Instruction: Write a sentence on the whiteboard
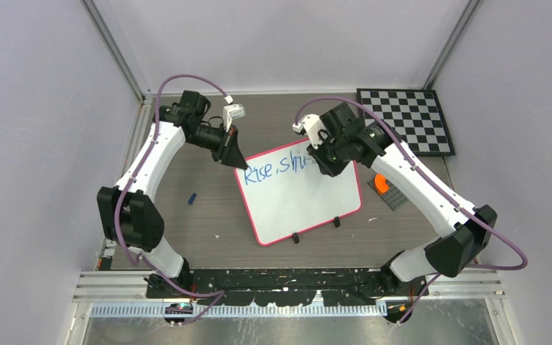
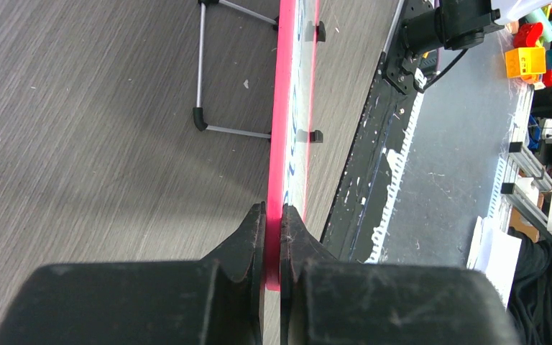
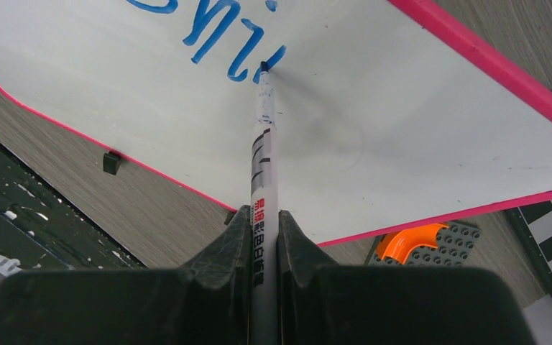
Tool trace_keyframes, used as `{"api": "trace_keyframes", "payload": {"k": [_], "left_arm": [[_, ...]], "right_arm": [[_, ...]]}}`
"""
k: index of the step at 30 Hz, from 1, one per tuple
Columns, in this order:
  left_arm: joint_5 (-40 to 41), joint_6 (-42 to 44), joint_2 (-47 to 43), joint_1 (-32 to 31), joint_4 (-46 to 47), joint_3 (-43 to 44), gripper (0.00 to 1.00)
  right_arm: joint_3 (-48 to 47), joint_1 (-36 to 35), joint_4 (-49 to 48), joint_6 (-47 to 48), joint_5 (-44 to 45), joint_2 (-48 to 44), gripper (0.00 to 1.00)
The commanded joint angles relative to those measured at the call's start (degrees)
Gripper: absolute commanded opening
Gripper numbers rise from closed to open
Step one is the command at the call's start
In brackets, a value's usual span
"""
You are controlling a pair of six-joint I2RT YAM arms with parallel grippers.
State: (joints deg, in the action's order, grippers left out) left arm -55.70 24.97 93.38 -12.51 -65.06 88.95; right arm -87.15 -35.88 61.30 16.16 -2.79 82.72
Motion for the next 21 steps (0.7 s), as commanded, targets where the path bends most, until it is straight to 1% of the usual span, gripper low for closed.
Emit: {"api": "trace_keyframes", "payload": {"k": [1,12,21], "left_arm": [[4.37,1.93,-0.42,-0.15,0.81,-0.36,0.0],[4.46,1.97,-0.49,-0.14,0.95,-0.62,0.0],[4.46,1.79,-0.31,-0.2,1.15,-0.61,0.0]], "right_arm": [[-3.4,0.35,-2.58,-0.35,1.57,0.92,0.0],[-4.19,1.87,-2.59,0.1,2.61,1.23,0.0],[-2.11,2.5,-2.06,0.18,2.61,0.13,0.0]]}}
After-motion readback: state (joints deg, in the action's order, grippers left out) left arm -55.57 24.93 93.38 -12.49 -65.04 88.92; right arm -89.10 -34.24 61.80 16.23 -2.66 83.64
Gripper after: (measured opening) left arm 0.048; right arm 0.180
